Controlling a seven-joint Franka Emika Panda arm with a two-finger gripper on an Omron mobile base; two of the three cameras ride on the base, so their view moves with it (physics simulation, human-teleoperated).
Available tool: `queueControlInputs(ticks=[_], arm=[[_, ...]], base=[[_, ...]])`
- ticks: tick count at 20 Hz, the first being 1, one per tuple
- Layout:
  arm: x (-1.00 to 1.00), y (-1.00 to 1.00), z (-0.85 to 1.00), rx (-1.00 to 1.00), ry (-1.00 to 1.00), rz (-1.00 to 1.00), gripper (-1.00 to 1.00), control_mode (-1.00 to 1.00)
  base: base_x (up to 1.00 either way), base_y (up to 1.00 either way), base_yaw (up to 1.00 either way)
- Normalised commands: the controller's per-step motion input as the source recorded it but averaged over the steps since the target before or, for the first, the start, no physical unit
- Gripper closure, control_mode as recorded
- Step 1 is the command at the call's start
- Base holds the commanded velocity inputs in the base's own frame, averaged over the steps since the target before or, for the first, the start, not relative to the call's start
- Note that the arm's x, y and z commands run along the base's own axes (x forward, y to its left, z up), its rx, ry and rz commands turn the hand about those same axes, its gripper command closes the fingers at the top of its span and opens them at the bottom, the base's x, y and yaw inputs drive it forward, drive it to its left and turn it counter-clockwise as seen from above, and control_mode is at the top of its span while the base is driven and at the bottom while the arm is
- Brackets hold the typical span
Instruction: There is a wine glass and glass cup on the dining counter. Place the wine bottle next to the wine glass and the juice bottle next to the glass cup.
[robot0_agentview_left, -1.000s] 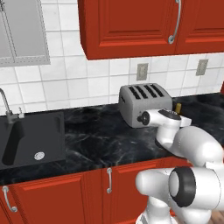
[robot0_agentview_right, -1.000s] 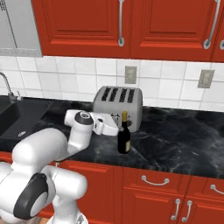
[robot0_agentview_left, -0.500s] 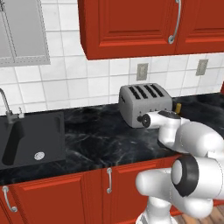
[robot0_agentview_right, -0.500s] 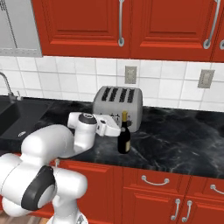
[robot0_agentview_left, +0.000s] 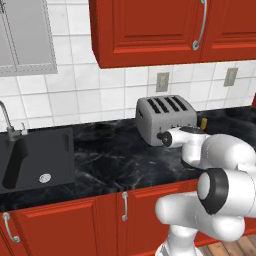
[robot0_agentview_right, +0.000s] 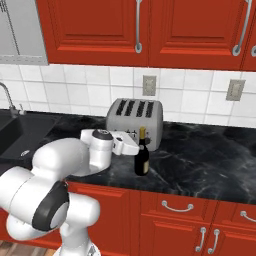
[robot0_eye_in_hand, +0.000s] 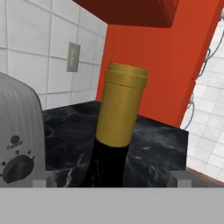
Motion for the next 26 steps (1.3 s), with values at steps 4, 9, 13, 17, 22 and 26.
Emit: queueControlInputs(ticks=[4, 9, 13, 17, 22, 26], arm=[[0.09, -0.02, -0.11, 0.0, 0.0, 0.03, -1.0, -1.0], [0.1, -0.1, -0.08, 0.0, 0.0, 0.03, -1.0, -1.0], [0.08, -0.16, -0.06, 0.0, 0.0, 0.04, -1.0, -1.0], [0.06, -0.16, -0.1, 0.0, 0.01, 0.05, -1.0, -1.0], [0.05, -0.05, -0.16, 0.0, 0.0, 0.05, -1.0, -1.0], [0.05, -0.13, -0.11, 0.0, 0.0, 0.05, -1.0, -1.0]], base=[[0.0, 0.0, 0.0], [0.0, 0.0, 0.0], [0.0, 0.0, 0.0], [0.0, 0.0, 0.0], [0.0, 0.0, 0.0], [0.0, 0.0, 0.0]])
